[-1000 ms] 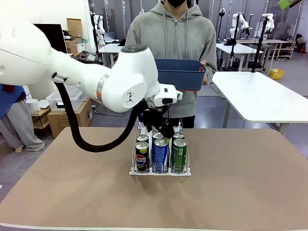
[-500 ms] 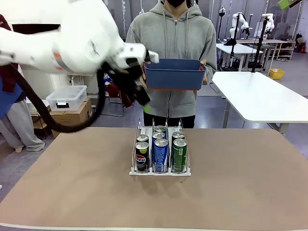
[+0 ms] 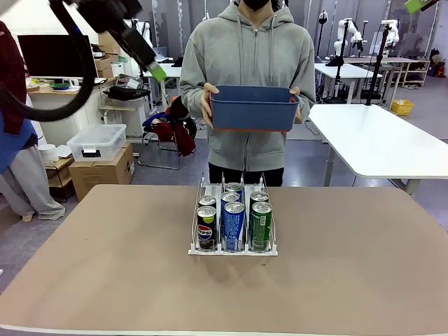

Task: Fill the beverage cans into the dispenser.
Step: Pick up the Pepsi coke handed by the human.

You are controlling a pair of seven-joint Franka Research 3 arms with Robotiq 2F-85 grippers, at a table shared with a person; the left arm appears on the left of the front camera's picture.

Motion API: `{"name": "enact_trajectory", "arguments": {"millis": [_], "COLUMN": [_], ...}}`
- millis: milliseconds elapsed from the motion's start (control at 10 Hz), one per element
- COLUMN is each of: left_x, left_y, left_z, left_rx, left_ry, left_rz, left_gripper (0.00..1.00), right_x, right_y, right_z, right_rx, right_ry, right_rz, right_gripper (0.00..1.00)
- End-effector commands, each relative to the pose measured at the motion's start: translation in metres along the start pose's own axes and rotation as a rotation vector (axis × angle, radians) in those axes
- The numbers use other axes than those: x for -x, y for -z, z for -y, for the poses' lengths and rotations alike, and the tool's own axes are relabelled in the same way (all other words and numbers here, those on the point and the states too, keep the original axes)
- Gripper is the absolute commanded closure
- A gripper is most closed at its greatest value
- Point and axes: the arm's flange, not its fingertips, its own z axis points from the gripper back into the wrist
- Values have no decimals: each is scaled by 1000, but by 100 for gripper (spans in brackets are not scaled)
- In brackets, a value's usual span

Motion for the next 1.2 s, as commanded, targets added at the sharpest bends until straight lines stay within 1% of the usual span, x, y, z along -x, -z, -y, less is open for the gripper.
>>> {"name": "enact_trajectory", "arguments": {"millis": [0, 100, 300, 400, 500, 1100], "left_x": [4, 7, 13, 14, 9, 9], "left_y": [-19, -39, -59, -54, -60, -60], "left_z": [-10, -14, -9, -12, -16, -16], "left_rx": [-16, -28, -79, -92, -71, -71], "left_ry": [-54, -69, -112, -89, -79, -79], "left_rz": [68, 96, 103, 98, 93, 93], "left_gripper": [0, 0, 0, 0, 0, 0], "right_x": [2, 2, 2, 2, 2, 2], "right_y": [0, 0, 0, 0, 0, 0], "right_z": [-1, -1, -1, -1, -1, -1], "right_rx": [-5, -5, -5, -5, -5, -5], "right_ry": [1, 1, 1, 1, 1, 1], "right_rz": [-1, -1, -1, -1, -1, -1], "right_gripper": [0, 0, 0, 0, 0, 0]}}
